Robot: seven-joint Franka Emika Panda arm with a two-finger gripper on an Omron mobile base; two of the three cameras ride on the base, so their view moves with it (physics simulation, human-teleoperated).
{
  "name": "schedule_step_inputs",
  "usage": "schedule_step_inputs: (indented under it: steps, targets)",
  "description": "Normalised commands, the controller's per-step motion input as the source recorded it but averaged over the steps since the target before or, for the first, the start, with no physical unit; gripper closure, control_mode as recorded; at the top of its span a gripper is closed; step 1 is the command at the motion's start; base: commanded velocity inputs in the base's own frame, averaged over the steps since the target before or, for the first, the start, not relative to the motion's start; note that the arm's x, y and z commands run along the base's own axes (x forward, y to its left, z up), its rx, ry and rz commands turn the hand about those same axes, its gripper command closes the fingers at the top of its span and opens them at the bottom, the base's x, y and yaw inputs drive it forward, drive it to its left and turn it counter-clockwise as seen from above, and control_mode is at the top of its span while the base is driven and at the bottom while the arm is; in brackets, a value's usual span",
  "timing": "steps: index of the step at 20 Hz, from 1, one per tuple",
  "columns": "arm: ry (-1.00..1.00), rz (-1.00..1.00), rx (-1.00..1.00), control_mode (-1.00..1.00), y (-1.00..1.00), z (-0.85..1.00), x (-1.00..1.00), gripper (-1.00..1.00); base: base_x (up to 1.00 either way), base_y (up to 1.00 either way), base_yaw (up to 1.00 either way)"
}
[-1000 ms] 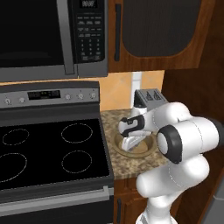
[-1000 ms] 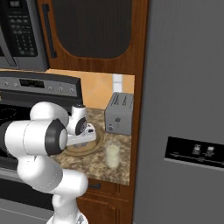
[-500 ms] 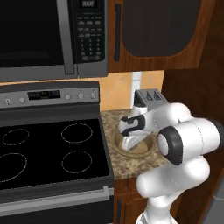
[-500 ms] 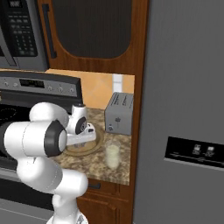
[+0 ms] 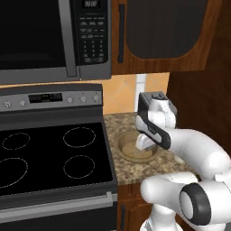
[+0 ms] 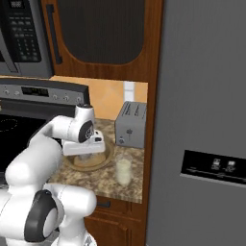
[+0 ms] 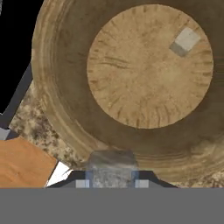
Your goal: Grab a lemon wedge from the fridge and one ice cube from the ice bowl, and put them in the glass of lemonade.
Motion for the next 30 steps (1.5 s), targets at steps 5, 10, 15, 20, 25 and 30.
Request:
schedule_step_inputs:
  steps: [5, 10, 15, 20, 25, 30]
  targets:
    - [0.0, -0.36, 0.0, -1.0, -0.65, 0.33, -0.28, 1.0, 0.0, 0.0, 0.0]
    - [0.0, -0.4, -0.05, -1.0, -0.67, 0.33, -0.06, 1.0, 0.0, 0.0, 0.0]
    - [0.05, -0.27, -0.12, -1.0, -0.5, 0.83, 0.1, 1.0, 0.0, 0.0, 0.0]
    - [0.13, -0.29, -0.13, -1.0, -0.49, 0.21, 0.17, 1.0, 0.0, 0.0, 0.0]
    - [0.1, -0.18, 0.02, -1.0, -0.55, -0.37, 0.19, 1.0, 0.0, 0.0, 0.0]
    - [0.05, -0.06, 0.03, -1.0, -0.37, -0.05, 0.13, 1.0, 0.0, 0.0, 0.0]
